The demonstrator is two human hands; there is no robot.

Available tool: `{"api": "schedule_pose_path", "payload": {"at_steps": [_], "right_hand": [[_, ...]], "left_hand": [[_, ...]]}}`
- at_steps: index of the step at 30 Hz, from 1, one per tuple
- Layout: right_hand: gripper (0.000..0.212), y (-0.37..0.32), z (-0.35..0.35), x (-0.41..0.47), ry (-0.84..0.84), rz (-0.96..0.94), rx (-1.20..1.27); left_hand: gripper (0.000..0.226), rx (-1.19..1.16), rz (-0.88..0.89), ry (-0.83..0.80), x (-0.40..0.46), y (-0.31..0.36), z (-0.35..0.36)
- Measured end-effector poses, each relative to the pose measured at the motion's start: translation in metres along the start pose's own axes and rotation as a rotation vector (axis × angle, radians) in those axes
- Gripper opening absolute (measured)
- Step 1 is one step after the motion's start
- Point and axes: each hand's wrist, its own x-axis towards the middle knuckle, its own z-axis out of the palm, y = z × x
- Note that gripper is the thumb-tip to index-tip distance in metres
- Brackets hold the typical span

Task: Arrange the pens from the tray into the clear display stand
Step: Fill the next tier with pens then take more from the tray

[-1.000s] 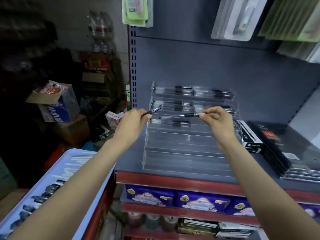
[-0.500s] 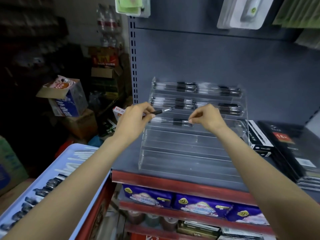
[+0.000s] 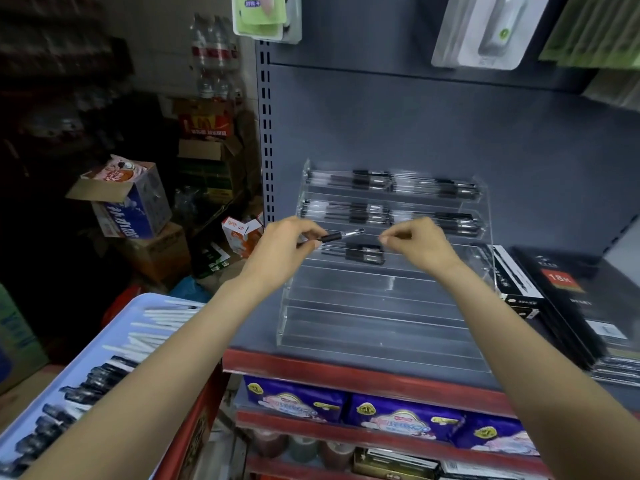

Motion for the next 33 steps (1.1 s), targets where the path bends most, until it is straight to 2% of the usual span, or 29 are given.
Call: {"api": "schedule_pose_path", "payload": {"at_steps": [3,6,8,10,12,14,16,19,25,33], "right_hand": [[0.018,-0.005,-0.001,-0.011,-0.013,-0.117,0.197],[0.013,-0.014,0.0,-0.014,-0.057,-0.176,0.216],[0.011,-0.012,0.0,-0.011,0.016,-0.162,0.253],[0.01,-0.006,-0.001,-0.008,0.123,-0.116,0.277],[0.011,0.002,0.001,-0.004,0.204,-0.072,0.216],[0.014,0.004,0.005,-0.002,0.215,-0.066,0.124],[0.014,0.002,0.012,0.002,0.213,-0.091,0.034],[0.015,0.0,0.02,0.01,0.197,-0.102,-0.106],[0.005,0.005,0.026,0.019,0.148,-0.082,-0.234],[0.01,0.003,0.03,0.024,0.091,-0.041,-0.207]], "left_hand": [[0.019,-0.04,0.032,-0.038,0.004,0.007,0.003],[0.017,-0.055,0.073,-0.028,0.009,0.016,0.005],[0.022,-0.055,0.056,0.054,0.009,0.015,0.005],[0.037,-0.047,-0.04,0.18,0.007,0.006,0.003],[0.053,-0.041,-0.166,0.223,0.005,-0.006,0.001],[0.06,-0.046,-0.258,0.142,0.004,-0.014,0.0],[0.056,-0.1,-0.298,0.065,0.003,-0.014,-0.001],[0.042,-0.138,-0.263,0.068,-0.002,-0.011,-0.001],[0.045,-0.164,-0.279,0.101,-0.005,-0.018,0.004],[0.044,-0.169,-0.261,0.134,-0.004,-0.023,0.007]]}}
